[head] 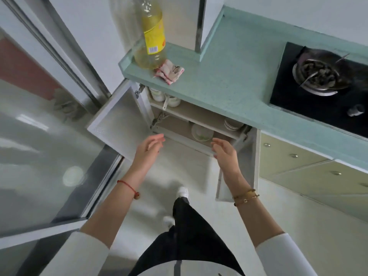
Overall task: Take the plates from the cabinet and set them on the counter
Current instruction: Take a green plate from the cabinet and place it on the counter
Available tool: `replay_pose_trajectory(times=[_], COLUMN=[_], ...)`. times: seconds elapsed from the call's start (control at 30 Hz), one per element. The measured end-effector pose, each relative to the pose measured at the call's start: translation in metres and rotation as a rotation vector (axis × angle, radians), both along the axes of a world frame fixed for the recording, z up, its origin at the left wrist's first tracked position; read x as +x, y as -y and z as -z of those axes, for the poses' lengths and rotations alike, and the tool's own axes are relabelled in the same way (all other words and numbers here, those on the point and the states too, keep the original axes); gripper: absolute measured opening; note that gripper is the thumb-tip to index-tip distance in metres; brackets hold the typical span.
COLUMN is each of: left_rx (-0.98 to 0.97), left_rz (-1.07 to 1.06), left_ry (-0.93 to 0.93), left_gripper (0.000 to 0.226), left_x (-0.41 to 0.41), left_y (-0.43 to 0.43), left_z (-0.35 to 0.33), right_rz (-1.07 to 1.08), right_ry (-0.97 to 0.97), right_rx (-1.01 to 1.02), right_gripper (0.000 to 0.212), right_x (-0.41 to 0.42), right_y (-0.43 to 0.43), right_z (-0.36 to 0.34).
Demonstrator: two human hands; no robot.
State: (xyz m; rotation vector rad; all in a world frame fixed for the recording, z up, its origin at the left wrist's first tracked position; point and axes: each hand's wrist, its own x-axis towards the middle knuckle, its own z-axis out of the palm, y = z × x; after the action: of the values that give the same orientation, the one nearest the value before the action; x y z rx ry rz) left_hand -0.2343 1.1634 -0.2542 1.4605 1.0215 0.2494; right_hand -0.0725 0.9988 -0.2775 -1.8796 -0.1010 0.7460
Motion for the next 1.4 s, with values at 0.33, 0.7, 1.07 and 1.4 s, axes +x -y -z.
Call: replay_pose_trajectory(times=[0.33,0.7,1.07,1.4], left_rx=[-0.079,-0.049,0.112,0.307], left_rz=[0.092,0.267,0.320,0.430], left_ry=[-0.134,-0.233,-0.223,-0.192], left_gripper=[0.028,0.028,0.045,0.054], left_x=[0.113,0.214,0.326,0.401], left_y=[-0.084,-0.133,-0.195,-0.220], left_z=[0.112,0.357,0.657,0.779], right_rz=[0.100,0.160,0.069,0.149], right_ry=[-0.133,-0.107,0.206,0.323], right_rx=[-0.176,-0.311,-0.445,-0.437], right_gripper=[0.032,0.025,0.027,0.033], right_x=[0.075,0.132,0.261,0.324], right_y=[-0.066,-0.112,-0.158,-0.175], right_z=[0.108,0.356,0.648,0.771])
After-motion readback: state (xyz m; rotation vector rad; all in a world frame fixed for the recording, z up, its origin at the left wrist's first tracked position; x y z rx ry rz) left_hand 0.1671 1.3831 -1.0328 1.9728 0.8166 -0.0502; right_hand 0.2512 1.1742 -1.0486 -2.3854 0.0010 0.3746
